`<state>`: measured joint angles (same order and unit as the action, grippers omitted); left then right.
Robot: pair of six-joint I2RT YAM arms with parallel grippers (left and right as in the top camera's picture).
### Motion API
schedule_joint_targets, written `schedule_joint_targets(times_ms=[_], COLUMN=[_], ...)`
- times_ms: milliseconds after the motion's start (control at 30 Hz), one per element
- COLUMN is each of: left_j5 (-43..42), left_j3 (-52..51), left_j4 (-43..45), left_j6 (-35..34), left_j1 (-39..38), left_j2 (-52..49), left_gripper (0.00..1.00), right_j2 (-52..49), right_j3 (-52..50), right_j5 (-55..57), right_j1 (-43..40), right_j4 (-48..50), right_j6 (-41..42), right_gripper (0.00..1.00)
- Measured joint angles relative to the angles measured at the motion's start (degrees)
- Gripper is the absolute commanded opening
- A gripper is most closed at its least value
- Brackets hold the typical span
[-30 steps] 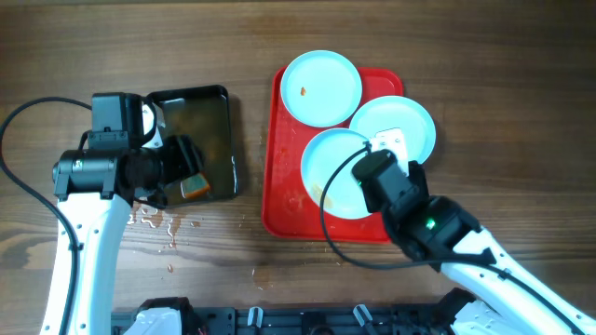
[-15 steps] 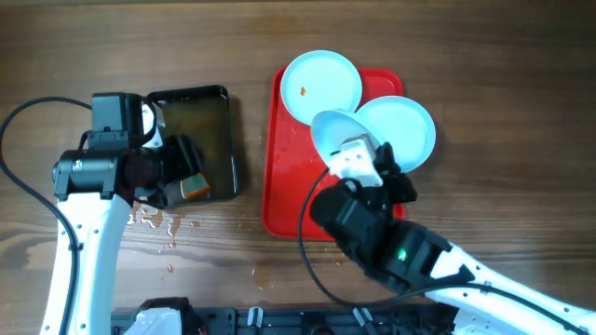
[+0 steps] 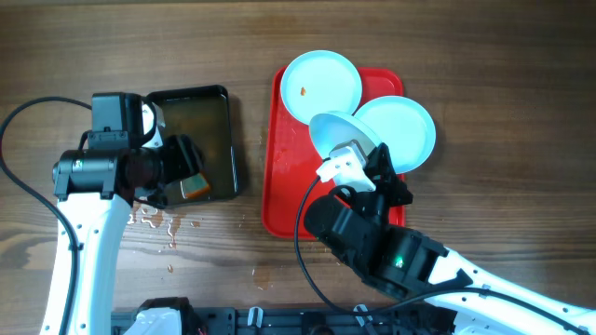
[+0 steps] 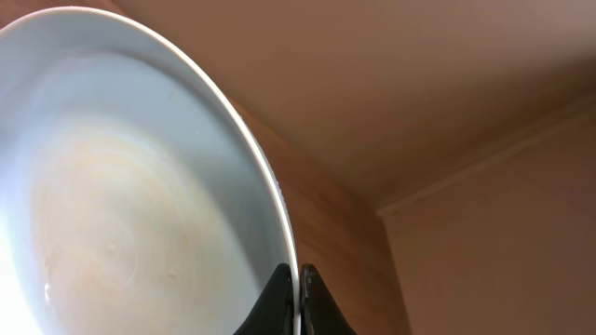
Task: Clean dirty plates on tray and stack at the side
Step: 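Carry the plate right and set it on the table beside the tray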
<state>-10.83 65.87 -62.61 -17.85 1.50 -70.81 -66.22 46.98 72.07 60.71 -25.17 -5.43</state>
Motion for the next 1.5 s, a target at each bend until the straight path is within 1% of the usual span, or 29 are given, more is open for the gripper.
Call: schedule_joint_targets(times_ms=[67,100,133,233,300,367,467,500,567,600,667,700,733,767,833,933,967,1000,1033,1100,1133,1233,1300,1367,1500], left_j5=[0.00,0.00,0.00,0.00,0.00,0.00,0.00,-0.02,-0.02,-0.02,-0.02,-0.07,-0.04,-0.04,-0.07,-0.17,-0.17,-0.17,-0.20,-0.17,-0.17,-0.20,-0.20,-0.20,-0.20], left_j3=[0.00,0.00,0.00,0.00,0.00,0.00,0.00,0.00,0.00,0.00,0.00,0.00,0.00,0.00,0.00,0.00,0.00,0.00,0.00,0.00,0.00,0.00,0.00,0.00,0.00], left_j4=[0.00,0.02,0.02,-0.02,0.00,0.02,-0.02,-0.07,-0.04,-0.20,-0.15,-0.17,-0.11,-0.20,-0.20,-0.11,-0.11,-0.11,-0.15,-0.15,-0.15,-0.17,-0.15,-0.15,-0.17], left_j6=[0.00,0.00,0.00,0.00,0.00,0.00,0.00,0.00,0.00,0.00,0.00,0.00,0.00,0.00,0.00,0.00,0.00,0.00,0.00,0.00,0.00,0.00,0.00,0.00,0.00], left_j1=[0.00,0.00,0.00,0.00,0.00,0.00,0.00,0.00,0.00,-0.04,-0.04,-0.04,-0.02,-0.04,-0.04,-0.04,-0.04,-0.04,-0.04,-0.04,-0.04,-0.04,-0.04,-0.04,-0.04], left_j2=[0.00,0.00,0.00,0.00,0.00,0.00,0.00,0.00,0.00,0.00,0.00,0.02,0.00,0.00,0.02,0.02,0.00,0.00,0.02,0.02,0.02,0.02,0.02,0.00,0.02], left_gripper=[0.71,0.71,0.71,0.71,0.71,0.70,0.70,0.71,0.70,0.71,0.70,0.71,0.71,0.71,0.71,0.71,0.71,0.71,0.71,0.71,0.72,0.72,0.72,0.73,0.73], right_j2=[0.00,0.00,0.00,0.04,0.26,1.38,5.42,7.39,8.57,8.74,7.76,6.64,5.25,4.04,-1.05,-8.98,-11.21,-13.42,-15.39,-17.92,-18.58,-18.62,-18.51,-18.36,-18.36], right_j3=[0.00,0.02,0.09,0.33,0.33,0.33,0.33,0.37,0.42,0.46,0.46,0.48,0.48,0.50,0.55,0.55,0.55,0.55,0.55,0.55,0.55,0.57,0.59,0.59,0.61], right_j5=[-0.57,-1.88,-5.40,-15.17,-24.76,-31.80,-44.50,-50.07,-56.37,-60.24,-66.90,-69.59,-71.95,-73.26,-75.73,-77.85,-78.18,-78.49,-78.66,-79.49,-80.26,-87.52,-94.86,-99.43,-96.80], right_j1=[0.00,-0.11,-0.57,-3.48,-8.48,-13.86,-27.50,-36.02,-45.75,-52.65,-66.53,-72.63,-77.20,-80.06,-88.35,-94.82,-95.67,-96.15,-96.28,-96.28,-96.28,-95.91,-94.18,-90.16,-80.37], right_j4=[-0.50,-1.38,-3.34,-8.41,-9.99,-10.67,-11.67,-11.96,-12.17,-12.17,-12.07,-11.98,-11.85,-11.13,-8.20,-4.07,-3.45,-2.80,-2.29,-1.81,-1.60,1.31,2.69,2.14,2.01], right_j6=[2.21,4.87,6.91,16.94,23.80,27.10,30.34,31.26,31.82,32.04,32.39,32.44,32.44,32.39,32.44,32.44,32.44,32.41,32.41,32.15,32.17,27.04,22.49,18.34,14.51], right_gripper=[0.04,0.04,0.04,0.04,0.04,0.04,0.04,0.04,0.04,0.05,0.04,0.05,0.04,0.04,0.04,0.04,0.05,0.07,0.15,0.36,0.41,0.51,0.53,0.53,0.51])
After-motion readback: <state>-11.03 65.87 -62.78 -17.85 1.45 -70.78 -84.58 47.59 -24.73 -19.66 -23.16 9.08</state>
